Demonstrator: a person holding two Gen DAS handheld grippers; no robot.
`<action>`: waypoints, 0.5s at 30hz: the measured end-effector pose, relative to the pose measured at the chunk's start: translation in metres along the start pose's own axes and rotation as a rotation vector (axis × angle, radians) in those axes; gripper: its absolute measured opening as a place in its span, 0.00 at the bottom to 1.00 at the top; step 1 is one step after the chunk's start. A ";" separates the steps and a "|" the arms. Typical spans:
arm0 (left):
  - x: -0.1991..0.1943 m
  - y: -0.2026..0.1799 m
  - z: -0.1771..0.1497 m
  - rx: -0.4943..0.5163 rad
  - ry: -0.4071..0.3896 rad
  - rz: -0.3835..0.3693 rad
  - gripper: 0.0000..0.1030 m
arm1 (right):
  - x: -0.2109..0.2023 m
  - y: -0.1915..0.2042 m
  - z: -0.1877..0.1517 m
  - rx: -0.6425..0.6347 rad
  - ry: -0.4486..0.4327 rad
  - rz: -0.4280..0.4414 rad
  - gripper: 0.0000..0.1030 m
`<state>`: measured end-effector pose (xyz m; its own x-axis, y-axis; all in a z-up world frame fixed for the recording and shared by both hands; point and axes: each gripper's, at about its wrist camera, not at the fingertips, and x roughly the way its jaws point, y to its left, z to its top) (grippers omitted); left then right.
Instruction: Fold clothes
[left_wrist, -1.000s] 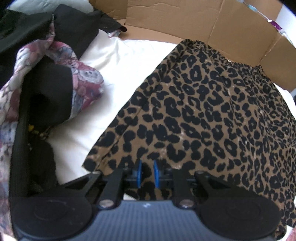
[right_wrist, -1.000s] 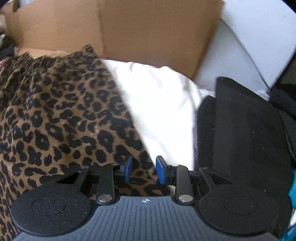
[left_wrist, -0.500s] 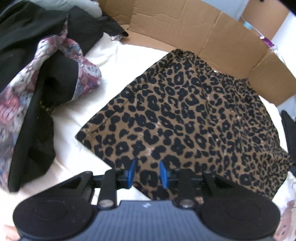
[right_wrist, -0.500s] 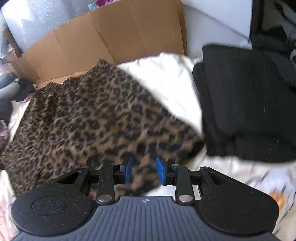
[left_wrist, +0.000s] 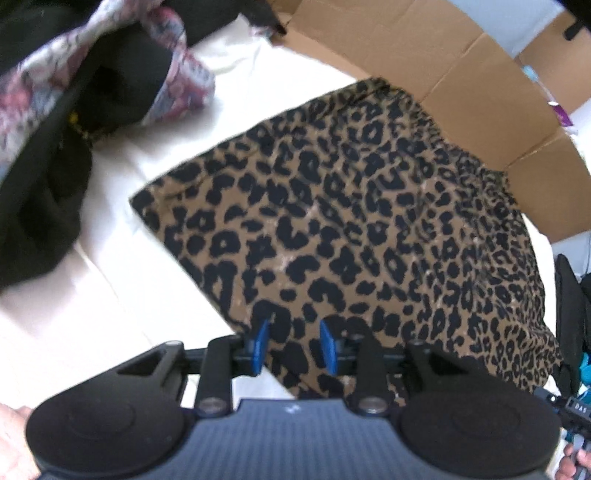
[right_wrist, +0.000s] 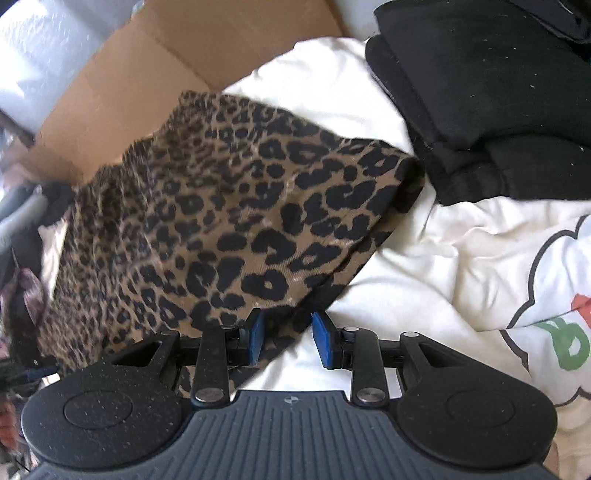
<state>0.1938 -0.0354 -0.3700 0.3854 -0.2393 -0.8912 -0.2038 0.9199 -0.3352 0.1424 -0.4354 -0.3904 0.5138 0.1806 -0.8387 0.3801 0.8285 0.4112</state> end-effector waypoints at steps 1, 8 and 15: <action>0.002 0.002 -0.001 -0.012 0.004 -0.008 0.32 | 0.001 0.000 0.000 0.001 0.002 0.004 0.35; 0.005 0.005 0.000 -0.052 0.013 -0.030 0.32 | 0.007 -0.003 0.002 0.063 0.011 0.044 0.31; 0.005 0.012 0.002 -0.089 0.024 -0.034 0.04 | 0.004 -0.010 -0.002 0.126 0.025 0.073 0.01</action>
<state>0.1947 -0.0247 -0.3778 0.3721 -0.2782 -0.8855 -0.2709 0.8799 -0.3903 0.1393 -0.4416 -0.3990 0.5246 0.2524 -0.8131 0.4372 0.7396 0.5117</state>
